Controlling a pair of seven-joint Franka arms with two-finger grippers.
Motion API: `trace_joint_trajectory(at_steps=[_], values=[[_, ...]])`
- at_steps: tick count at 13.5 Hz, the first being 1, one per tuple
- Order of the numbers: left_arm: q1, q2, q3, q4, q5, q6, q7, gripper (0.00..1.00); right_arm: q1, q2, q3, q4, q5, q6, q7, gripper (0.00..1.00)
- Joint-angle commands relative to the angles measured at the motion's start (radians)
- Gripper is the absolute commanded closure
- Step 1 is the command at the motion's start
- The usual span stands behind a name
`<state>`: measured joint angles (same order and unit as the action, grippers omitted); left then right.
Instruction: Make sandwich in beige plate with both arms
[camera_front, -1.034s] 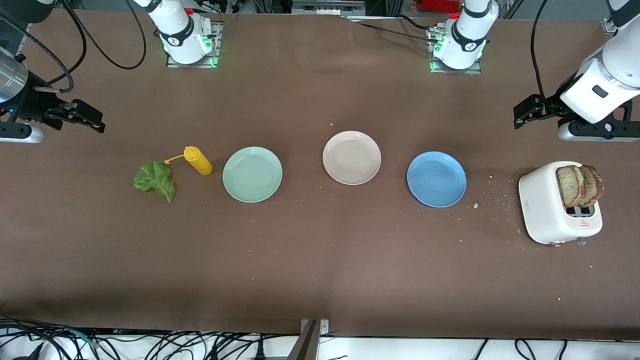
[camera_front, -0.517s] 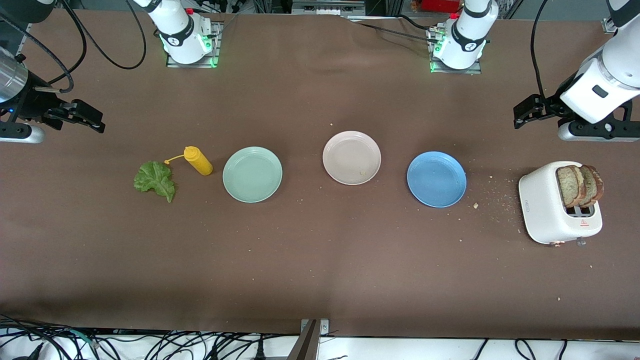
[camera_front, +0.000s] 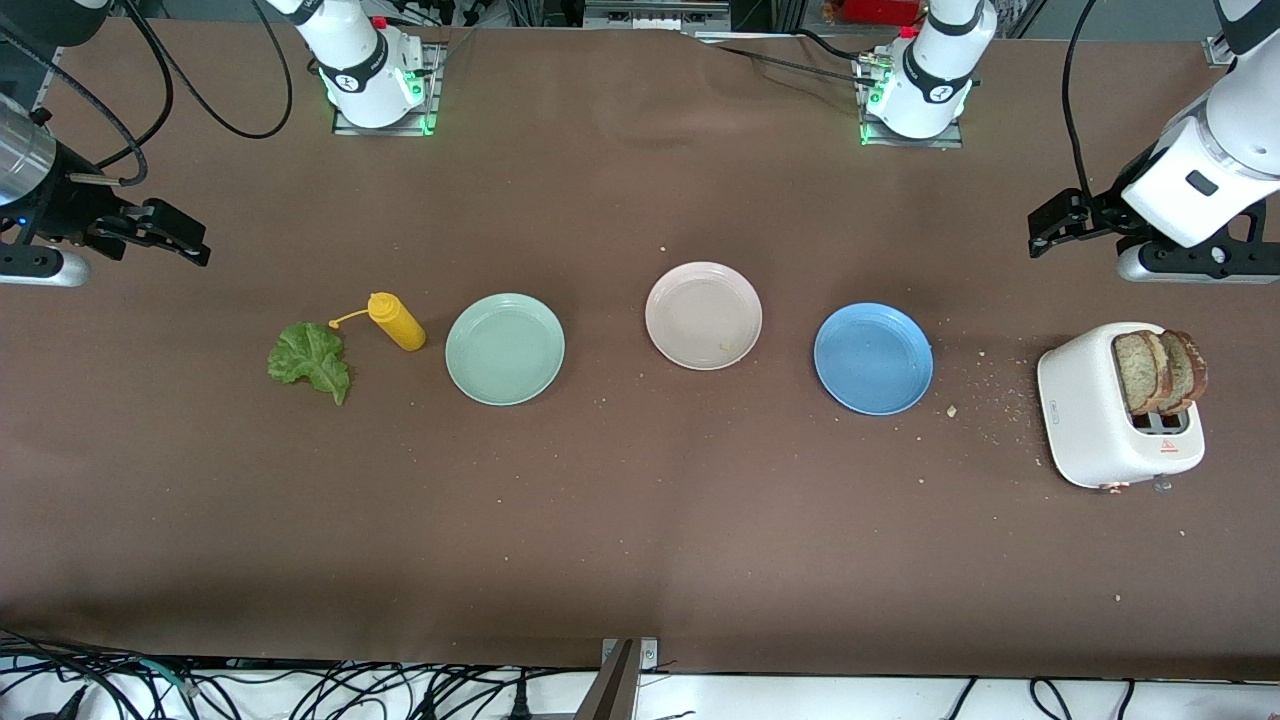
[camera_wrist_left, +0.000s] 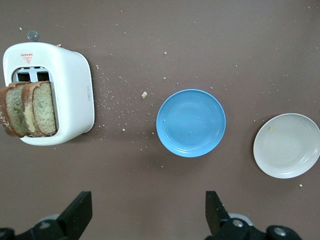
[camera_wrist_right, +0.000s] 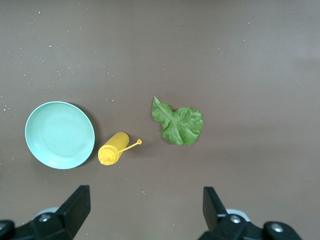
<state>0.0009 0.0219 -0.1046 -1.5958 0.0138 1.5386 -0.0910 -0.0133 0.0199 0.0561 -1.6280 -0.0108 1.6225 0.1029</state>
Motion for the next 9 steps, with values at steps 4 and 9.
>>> trace_joint_trajectory(at_steps=[4, 9], values=[[0.031, 0.004, 0.008, 0.016, -0.014, -0.018, 0.022, 0.0, -0.008, 0.005, 0.007, 0.014, 0.006, -0.003, -0.017, 0.0], [0.123, 0.045, 0.008, 0.029, -0.002, -0.009, 0.028, 0.0, -0.007, 0.005, 0.008, 0.016, 0.006, -0.003, -0.017, 0.0]])
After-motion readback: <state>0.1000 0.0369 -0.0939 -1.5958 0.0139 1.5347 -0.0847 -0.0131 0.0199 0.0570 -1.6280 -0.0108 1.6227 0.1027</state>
